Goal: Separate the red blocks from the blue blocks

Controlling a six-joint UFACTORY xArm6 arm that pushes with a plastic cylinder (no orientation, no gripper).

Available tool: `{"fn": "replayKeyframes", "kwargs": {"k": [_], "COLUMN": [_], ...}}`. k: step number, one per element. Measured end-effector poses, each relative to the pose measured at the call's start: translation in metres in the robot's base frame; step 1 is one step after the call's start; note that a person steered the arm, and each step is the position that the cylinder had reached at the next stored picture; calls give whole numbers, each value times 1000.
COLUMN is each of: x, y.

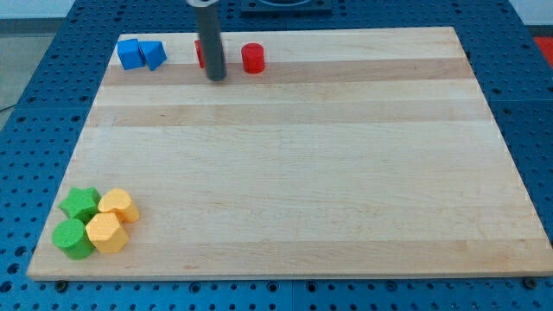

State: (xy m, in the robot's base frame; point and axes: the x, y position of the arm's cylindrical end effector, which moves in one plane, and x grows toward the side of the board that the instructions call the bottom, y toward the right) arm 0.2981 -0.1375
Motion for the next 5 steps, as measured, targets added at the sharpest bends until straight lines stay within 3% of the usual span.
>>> {"fn": "replayKeyframes", "kwargs": {"k": [2, 5], "x": [-30, -40], "y": [-40, 11]}}
